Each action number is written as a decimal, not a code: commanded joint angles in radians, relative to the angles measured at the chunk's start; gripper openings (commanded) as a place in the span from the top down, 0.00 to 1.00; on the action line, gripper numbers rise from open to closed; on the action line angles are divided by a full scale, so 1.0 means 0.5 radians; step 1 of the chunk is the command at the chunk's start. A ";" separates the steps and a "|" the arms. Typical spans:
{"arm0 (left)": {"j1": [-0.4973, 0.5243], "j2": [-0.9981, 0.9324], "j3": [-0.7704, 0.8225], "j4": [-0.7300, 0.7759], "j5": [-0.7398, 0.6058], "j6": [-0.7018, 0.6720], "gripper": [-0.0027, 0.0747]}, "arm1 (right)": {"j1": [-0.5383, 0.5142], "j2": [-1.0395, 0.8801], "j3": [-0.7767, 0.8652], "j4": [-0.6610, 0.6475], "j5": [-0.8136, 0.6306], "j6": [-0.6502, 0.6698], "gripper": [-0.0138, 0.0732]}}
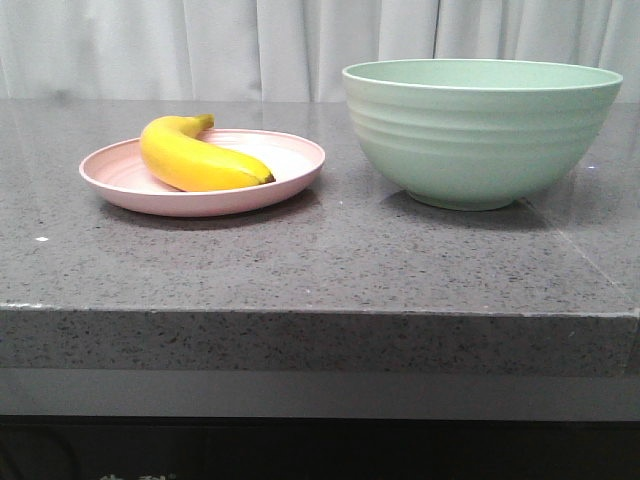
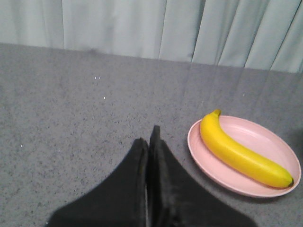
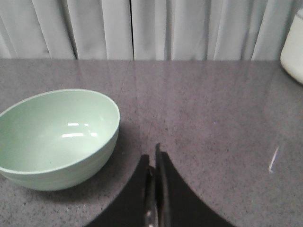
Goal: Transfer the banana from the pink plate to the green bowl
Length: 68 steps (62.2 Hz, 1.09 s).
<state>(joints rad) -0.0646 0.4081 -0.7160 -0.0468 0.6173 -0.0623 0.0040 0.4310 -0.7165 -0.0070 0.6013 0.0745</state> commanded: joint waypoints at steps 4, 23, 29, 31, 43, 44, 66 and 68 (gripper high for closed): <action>-0.008 0.171 -0.071 -0.002 -0.124 -0.002 0.99 | -0.011 0.184 -0.074 -0.026 -0.051 -0.015 0.92; -0.008 0.398 -0.067 -0.018 -0.144 -0.002 0.99 | -0.011 0.403 -0.070 -0.024 -0.017 -0.015 0.92; -0.008 0.468 -0.067 -0.018 -0.144 -0.002 0.99 | -0.011 0.447 -0.070 -0.024 -0.013 -0.015 0.92; -0.008 0.491 -0.067 -0.018 -0.144 -0.002 0.99 | -0.011 0.462 -0.070 -0.024 -0.010 -0.015 0.92; -0.008 0.619 -0.067 -0.018 -0.144 -0.002 0.87 | -0.011 0.525 -0.070 -0.024 -0.005 -0.015 0.73; -0.008 0.624 -0.067 -0.014 -0.144 -0.002 0.84 | -0.011 0.528 -0.070 -0.024 -0.003 -0.015 0.70; -0.030 0.692 -0.071 -0.067 -0.184 -0.002 0.21 | -0.011 0.528 -0.070 -0.024 -0.005 -0.015 0.15; -0.052 0.692 -0.071 -0.083 -0.190 -0.002 0.22 | -0.011 0.528 -0.070 -0.024 -0.005 -0.015 0.15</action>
<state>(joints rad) -0.0691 0.7514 -0.7176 -0.0587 0.6043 -0.0623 0.0040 0.6897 -0.7185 -0.0070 0.6659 0.0724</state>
